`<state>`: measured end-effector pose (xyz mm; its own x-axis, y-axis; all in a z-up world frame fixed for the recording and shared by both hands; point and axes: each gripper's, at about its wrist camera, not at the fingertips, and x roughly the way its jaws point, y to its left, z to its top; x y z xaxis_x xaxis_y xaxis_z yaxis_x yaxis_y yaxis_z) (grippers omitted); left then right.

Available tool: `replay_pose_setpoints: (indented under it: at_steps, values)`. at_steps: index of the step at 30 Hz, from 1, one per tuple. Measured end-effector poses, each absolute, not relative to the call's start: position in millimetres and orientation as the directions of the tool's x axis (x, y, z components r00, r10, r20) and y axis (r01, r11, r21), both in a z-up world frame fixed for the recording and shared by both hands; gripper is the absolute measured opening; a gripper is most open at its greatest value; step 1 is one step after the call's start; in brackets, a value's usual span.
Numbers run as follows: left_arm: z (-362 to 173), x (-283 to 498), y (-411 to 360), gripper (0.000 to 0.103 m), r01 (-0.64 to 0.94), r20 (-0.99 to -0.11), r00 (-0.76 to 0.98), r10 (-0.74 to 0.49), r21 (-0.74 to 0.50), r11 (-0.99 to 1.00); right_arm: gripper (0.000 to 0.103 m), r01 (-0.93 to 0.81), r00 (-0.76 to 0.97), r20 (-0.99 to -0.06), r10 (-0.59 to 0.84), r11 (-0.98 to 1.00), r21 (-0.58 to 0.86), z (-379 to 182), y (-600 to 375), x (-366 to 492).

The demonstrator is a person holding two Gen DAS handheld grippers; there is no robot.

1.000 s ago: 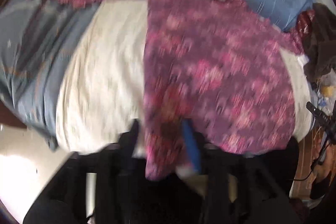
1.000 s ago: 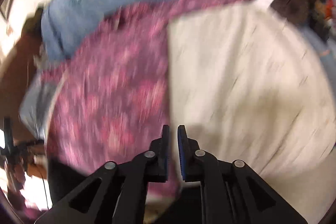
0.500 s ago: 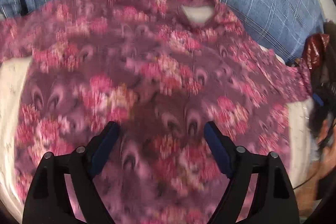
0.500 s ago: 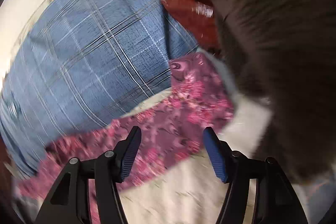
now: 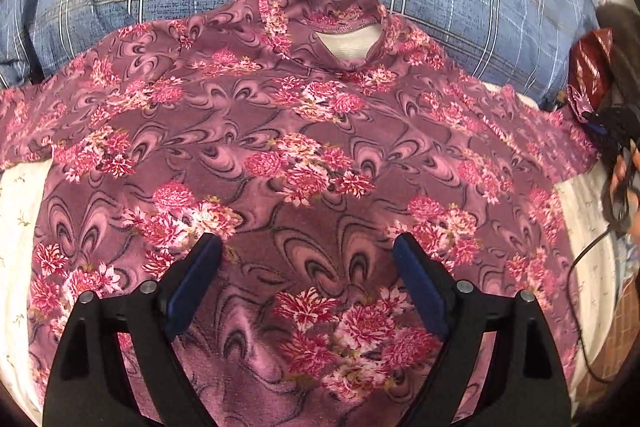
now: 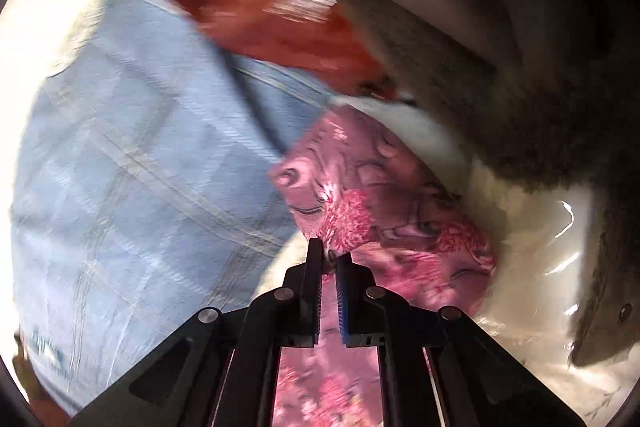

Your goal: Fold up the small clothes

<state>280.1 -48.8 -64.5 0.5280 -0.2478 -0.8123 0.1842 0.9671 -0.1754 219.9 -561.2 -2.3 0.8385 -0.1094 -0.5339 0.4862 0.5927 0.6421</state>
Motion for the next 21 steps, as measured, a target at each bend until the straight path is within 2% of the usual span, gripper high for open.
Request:
replay_pose_setpoints:
  at_steps: [5, 9, 14, 21]
  values:
    - [-60, 284, -35, 0.088, 0.123, -0.801, 0.541, -0.255, -0.224, 0.967, 0.006, 0.311, 0.865, -0.499, 0.058, 0.718, 0.623, 27, -495, 213]
    - [-55, 289, -21, 0.088, 0.043, -0.793, 0.588, -0.163, -0.171, 0.984, 0.006, 0.179, 0.831, -0.509, 0.225, 0.757, 0.628, 28, -419, 226]
    - [-42, 292, 26, 0.088, -0.122, -0.76, 0.646, -0.074, -0.198, 0.973, 0.006, 0.032, 0.745, -0.533, 0.401, 0.776, 0.63, 23, -313, 250]
    - [-40, 290, 91, 0.088, -0.376, -0.752, 0.652, 0.103, -0.202, 0.904, 0.006, -0.094, 0.604, -0.5, 0.621, 0.678, 0.729, -10, -192, 272]
